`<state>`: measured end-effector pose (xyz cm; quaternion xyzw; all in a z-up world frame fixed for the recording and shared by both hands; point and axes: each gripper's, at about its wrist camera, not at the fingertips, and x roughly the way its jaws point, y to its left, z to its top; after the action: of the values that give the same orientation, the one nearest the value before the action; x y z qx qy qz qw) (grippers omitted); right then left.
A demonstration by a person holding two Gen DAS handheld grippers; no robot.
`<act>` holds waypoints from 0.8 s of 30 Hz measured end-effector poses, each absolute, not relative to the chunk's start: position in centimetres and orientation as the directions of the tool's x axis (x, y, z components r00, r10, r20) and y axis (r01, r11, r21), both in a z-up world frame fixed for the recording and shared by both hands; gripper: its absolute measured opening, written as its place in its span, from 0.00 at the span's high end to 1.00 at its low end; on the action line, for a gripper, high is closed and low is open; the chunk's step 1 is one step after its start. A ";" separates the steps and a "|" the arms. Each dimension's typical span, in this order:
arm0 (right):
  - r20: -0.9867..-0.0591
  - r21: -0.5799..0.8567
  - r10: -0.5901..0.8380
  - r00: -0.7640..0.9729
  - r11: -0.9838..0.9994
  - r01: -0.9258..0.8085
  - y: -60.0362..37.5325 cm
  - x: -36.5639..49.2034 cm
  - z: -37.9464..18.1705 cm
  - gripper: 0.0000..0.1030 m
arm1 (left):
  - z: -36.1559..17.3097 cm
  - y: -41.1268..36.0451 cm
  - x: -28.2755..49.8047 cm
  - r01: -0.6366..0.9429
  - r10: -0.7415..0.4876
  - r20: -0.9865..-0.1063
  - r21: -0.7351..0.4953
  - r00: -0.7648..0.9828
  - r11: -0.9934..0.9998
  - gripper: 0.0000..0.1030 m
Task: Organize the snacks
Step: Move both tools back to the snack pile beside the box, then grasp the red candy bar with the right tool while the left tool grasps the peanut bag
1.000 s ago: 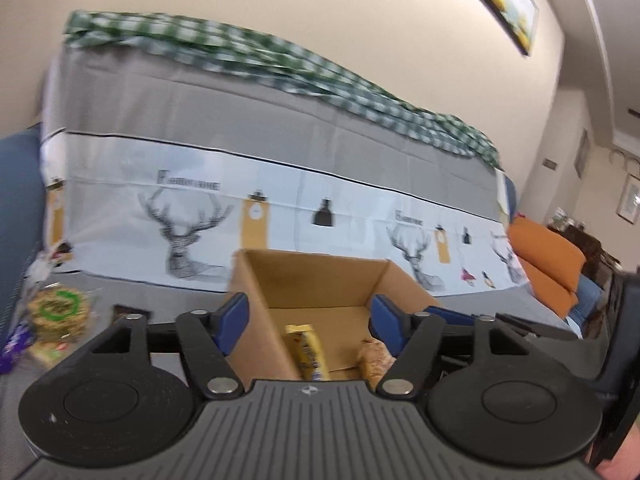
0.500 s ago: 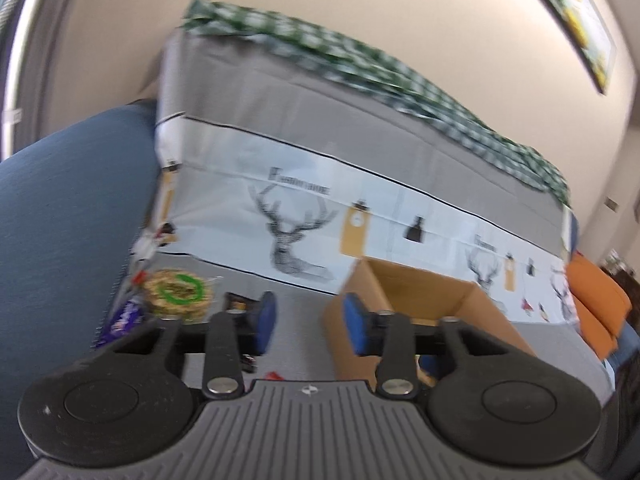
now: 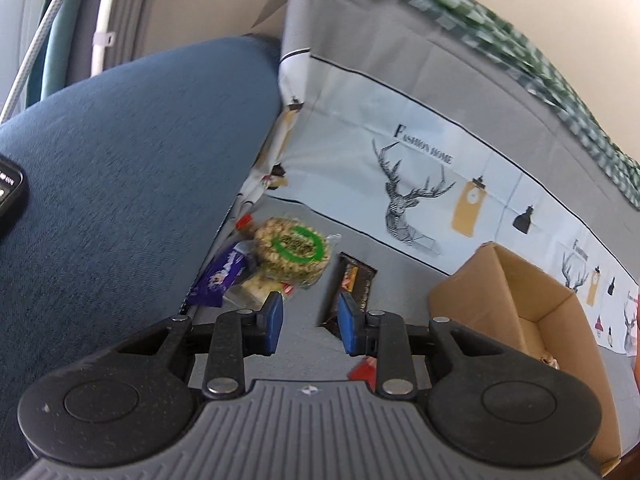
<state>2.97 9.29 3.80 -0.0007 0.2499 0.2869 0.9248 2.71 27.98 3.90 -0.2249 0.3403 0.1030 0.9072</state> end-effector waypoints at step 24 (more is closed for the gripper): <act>-0.656 0.087 0.362 0.662 0.908 -0.411 13.8 9.4 -5.0 0.17 | 1.6 27.9 6.3 -0.375 0.088 -0.715 -0.254 0.693 0.892 0.56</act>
<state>9.42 13.78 -5.02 -0.0344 0.3518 0.2122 0.9111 6.34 27.88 1.55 -0.1941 0.3699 0.1284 0.8995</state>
